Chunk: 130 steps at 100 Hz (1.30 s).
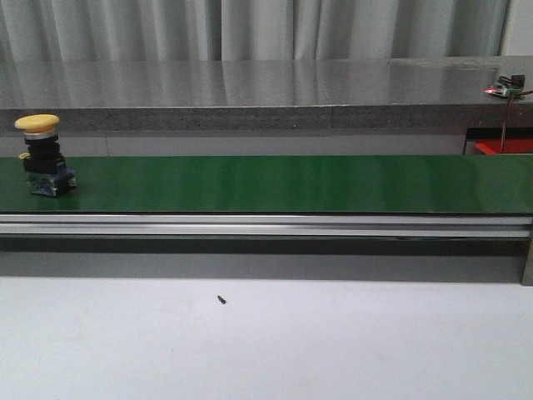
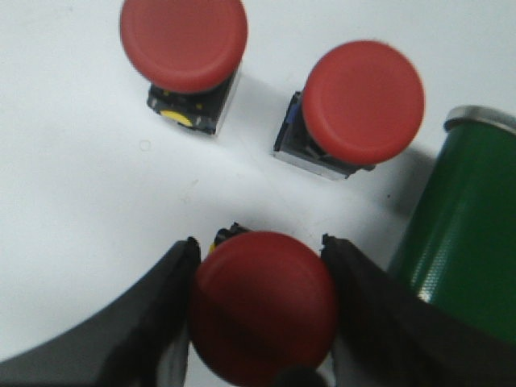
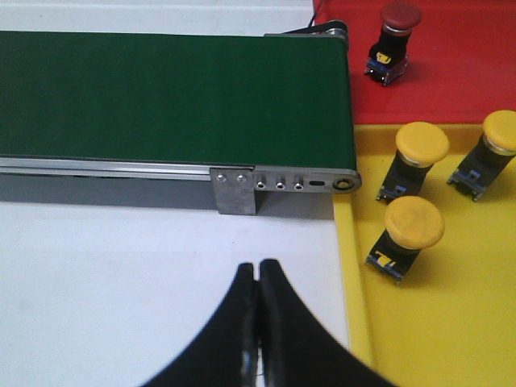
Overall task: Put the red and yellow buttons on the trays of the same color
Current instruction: 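Move the left gripper onto a red button and grasp it, then set the red button on the belt and withdraw the left gripper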
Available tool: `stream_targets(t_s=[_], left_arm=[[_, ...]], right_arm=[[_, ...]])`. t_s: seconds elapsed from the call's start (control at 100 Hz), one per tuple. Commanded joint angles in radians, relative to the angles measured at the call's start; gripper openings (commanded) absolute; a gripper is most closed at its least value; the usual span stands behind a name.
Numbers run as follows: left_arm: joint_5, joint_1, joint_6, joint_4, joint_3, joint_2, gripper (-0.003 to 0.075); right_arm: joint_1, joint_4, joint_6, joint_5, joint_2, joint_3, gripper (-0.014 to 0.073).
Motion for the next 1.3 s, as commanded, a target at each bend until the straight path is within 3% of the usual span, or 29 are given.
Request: stream_targets(t_s=[0.0,0.48,0.91,1.0,1.17,1.29], left_arm=[[-0.025,0.0,-0.001,-0.005,-0.029,-0.105,0.0272],[0.11,-0.074,0.003,-0.015,-0.02,-0.258,0.0272],[0.022,-0.143,0.003,-0.015,0.084,-0.26,0.0277],[0.022,-0.143,0.015,-0.017,0.082,-0.264,0.0331],[0.048,-0.143,0.031,-0.044,0.08,-0.267,0.0568],[0.052,-0.147,0.06,-0.088,0.08,-0.3,0.0585]], right_arm=[[0.001,-0.002,-0.008,-0.069,0.004,-0.028,-0.006],[0.001,-0.002,-0.008,-0.069,0.004,-0.028,-0.006],[0.001,-0.002,-0.008,-0.069,0.004,-0.028,-0.006],[0.001,-0.002,-0.008,-0.069,0.004,-0.028,-0.006],[0.001,-0.002,-0.008,-0.069,0.004,-0.028,-0.006],[0.001,-0.002,-0.008,-0.069,0.004,-0.028,-0.006]])
